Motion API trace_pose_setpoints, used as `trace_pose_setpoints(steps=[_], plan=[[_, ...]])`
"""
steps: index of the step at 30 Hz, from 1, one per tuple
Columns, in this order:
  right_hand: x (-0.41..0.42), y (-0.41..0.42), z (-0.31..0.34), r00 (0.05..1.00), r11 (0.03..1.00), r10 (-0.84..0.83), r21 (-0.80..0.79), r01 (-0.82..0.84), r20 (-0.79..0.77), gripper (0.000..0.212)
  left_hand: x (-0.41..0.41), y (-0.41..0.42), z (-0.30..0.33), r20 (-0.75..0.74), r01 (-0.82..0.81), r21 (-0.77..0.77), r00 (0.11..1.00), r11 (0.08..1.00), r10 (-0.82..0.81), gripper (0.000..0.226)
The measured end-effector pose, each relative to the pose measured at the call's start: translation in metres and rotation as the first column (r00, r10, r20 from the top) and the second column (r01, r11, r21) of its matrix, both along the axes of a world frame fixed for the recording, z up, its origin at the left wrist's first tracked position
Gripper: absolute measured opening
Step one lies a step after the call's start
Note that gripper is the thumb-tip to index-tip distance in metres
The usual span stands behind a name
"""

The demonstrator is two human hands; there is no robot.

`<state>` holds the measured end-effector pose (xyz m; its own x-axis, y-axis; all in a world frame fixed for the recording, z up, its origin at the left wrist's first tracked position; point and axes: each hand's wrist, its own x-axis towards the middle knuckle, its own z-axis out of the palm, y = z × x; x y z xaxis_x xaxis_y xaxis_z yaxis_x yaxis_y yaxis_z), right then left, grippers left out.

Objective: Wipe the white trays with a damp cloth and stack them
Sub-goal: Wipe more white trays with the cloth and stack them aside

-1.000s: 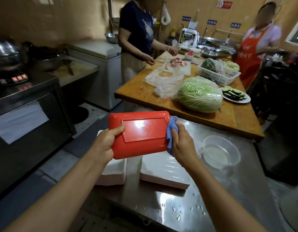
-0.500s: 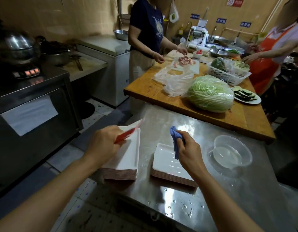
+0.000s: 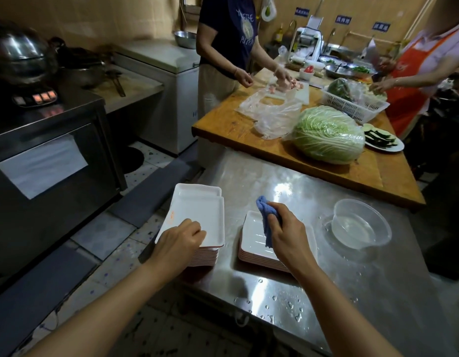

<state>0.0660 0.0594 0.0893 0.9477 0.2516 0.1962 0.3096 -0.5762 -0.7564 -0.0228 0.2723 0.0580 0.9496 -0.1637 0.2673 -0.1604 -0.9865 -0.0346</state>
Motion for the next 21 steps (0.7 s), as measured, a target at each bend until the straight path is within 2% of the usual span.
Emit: trace_pose_setpoints(steps=[6, 11, 17, 21], plan=[[-0.001, -0.004, -0.001, 1.000, 1.000, -0.023, 0.002, 0.023, -0.014, 0.026, -0.001, 0.002, -0.017, -0.099, -0.033, -0.041, 0.995, 0.999, 0.029, 0.047], [0.002, -0.014, -0.004, 0.998, 0.999, -0.038, 0.018, 0.039, -0.057, 0.027, 0.002, 0.003, -0.028, -0.100, -0.024, -0.034, 0.995, 0.999, 0.020, 0.051], [0.007, -0.019, -0.008, 0.996, 0.999, -0.044, 0.010, 0.045, -0.076, 0.027, 0.017, 0.014, -0.045, -0.220, -0.141, -0.082, 0.968, 0.987, 0.120, 0.059], [0.013, -0.023, -0.011, 0.995, 0.999, -0.043, 0.002, 0.044, -0.090, 0.027, 0.024, 0.013, -0.050, -0.292, -0.194, -0.044, 0.941, 0.980, 0.173, 0.069]])
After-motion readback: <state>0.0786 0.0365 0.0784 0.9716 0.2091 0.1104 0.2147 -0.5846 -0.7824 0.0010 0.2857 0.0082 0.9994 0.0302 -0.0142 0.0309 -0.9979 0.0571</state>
